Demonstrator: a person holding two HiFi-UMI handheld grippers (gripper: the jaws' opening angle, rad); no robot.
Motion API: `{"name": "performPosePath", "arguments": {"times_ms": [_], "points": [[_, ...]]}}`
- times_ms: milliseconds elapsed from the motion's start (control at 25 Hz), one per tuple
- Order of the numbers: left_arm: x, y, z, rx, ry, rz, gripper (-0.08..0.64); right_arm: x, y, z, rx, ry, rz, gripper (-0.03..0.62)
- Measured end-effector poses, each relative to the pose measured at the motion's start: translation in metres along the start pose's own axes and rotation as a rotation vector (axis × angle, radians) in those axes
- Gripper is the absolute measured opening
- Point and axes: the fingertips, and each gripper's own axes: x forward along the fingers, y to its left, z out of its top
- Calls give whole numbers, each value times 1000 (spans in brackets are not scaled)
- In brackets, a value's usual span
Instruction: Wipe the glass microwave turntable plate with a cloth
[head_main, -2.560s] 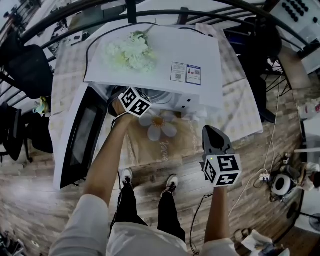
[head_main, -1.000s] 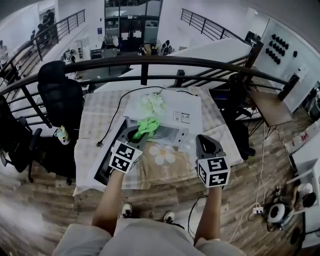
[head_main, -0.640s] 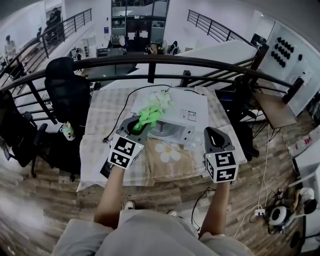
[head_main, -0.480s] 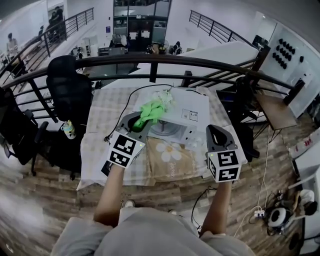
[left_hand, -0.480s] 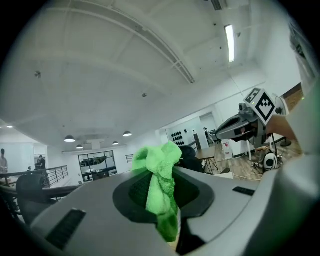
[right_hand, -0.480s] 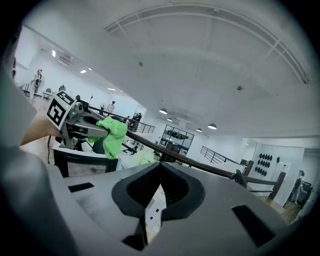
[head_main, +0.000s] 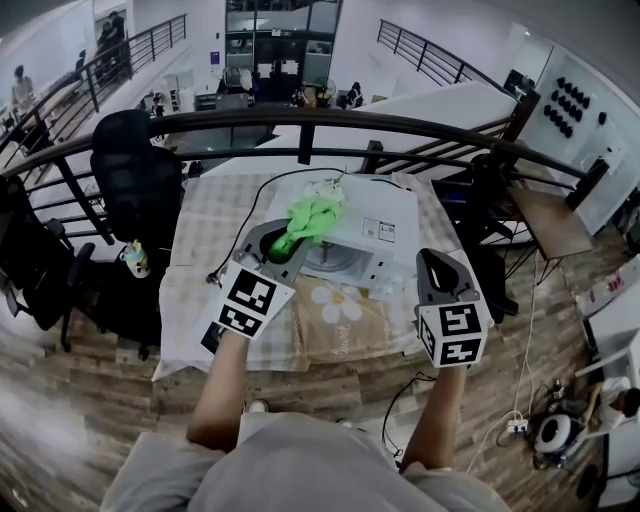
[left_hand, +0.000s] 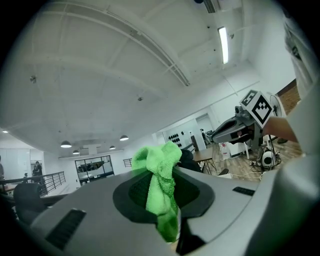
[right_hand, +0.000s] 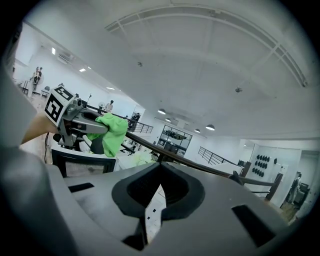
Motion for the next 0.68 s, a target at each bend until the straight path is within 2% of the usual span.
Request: {"name": "performPosePath", "arguments": {"times_ms": [680], "points": [[10, 1, -10, -8, 13, -18, 75, 9, -3, -4, 0, 1, -4, 12]]}}
